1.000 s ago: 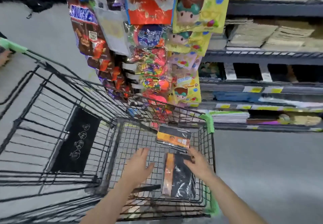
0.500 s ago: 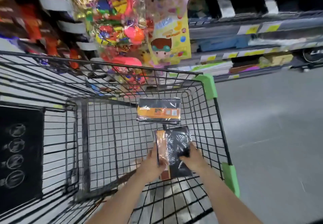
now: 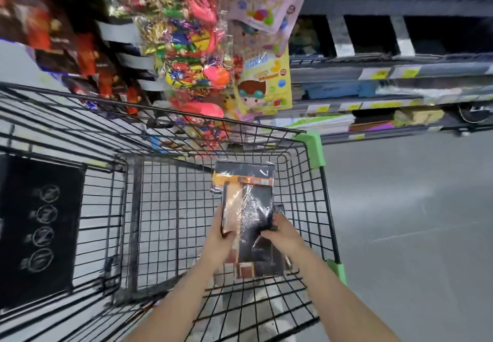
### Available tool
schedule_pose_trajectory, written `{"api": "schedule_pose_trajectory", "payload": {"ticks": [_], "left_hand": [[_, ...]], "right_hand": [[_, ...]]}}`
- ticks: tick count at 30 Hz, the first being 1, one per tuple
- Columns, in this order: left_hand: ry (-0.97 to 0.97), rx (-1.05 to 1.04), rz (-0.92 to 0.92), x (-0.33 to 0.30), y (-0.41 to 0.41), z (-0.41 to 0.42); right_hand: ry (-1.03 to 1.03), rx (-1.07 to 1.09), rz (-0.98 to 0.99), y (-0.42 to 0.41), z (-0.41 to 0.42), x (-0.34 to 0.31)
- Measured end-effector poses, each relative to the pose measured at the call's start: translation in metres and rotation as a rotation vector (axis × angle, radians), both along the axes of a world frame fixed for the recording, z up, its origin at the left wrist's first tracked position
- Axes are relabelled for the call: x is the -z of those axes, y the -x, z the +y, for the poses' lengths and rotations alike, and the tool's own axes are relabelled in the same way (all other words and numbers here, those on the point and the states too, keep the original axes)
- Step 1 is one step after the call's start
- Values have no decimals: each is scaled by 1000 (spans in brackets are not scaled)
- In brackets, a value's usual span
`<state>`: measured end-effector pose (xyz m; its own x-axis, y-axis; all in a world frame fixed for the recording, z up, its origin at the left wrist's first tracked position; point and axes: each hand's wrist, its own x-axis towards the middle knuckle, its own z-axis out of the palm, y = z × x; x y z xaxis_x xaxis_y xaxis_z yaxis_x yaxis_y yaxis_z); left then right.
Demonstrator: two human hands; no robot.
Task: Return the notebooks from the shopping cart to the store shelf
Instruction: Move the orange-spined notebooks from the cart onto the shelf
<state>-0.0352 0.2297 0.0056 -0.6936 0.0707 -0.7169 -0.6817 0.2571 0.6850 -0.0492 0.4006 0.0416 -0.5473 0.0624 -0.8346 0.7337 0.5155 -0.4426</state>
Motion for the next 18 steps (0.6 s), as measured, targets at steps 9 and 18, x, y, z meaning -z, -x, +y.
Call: {"api": "schedule_pose_trajectory", "payload": {"ticks": [9, 18], "left_hand": [[4, -257, -21, -26, 33, -84], [132, -406, -37, 24, 25, -110]], "right_hand": [[-165, -181, 262, 66, 0, 7], [-363, 3, 249, 94, -2, 94]]}}
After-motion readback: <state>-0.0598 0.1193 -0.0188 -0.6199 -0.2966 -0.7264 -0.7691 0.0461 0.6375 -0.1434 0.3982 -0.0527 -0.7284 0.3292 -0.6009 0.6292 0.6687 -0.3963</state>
